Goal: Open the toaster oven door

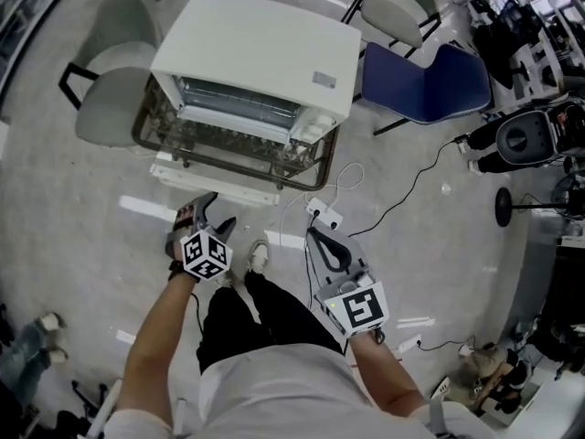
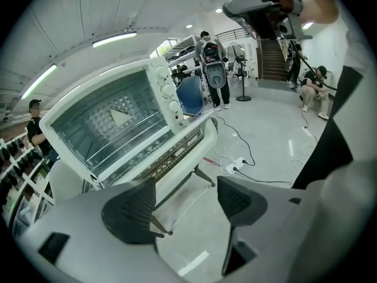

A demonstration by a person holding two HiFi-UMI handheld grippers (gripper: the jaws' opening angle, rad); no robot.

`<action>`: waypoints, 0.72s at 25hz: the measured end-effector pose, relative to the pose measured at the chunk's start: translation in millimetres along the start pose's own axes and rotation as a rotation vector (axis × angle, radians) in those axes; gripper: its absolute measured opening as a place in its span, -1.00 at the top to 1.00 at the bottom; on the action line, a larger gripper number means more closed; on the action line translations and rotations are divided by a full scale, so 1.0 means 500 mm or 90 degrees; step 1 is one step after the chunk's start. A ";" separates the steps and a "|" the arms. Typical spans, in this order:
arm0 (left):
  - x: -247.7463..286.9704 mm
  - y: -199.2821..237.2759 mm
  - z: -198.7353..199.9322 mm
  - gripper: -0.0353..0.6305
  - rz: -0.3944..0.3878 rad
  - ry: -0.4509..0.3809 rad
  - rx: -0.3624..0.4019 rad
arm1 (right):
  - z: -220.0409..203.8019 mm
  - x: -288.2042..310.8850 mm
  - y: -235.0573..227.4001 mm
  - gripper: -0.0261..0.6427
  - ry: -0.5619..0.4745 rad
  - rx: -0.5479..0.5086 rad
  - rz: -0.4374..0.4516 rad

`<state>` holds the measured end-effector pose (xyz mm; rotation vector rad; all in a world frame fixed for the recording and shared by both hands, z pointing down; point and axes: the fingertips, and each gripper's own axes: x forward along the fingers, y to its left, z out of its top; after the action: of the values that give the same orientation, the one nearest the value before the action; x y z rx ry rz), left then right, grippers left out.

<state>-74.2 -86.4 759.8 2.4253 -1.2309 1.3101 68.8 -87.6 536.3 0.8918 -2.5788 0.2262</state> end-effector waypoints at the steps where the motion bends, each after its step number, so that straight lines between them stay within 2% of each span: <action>1: 0.001 -0.006 -0.006 -0.07 -0.003 0.001 -0.006 | -0.003 0.002 0.002 0.85 0.004 -0.001 0.002; 8: 0.036 -0.031 -0.050 -0.07 -0.026 0.016 -0.020 | -0.026 0.020 0.012 0.85 0.020 -0.005 0.007; 18: 0.079 -0.043 -0.089 -0.07 -0.029 0.018 -0.045 | -0.061 0.026 0.012 0.85 0.047 -0.011 0.005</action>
<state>-76.2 -75.9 822.1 2.3629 -1.1869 1.2625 65.4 -81.8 569.6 0.8517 -2.5130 0.2350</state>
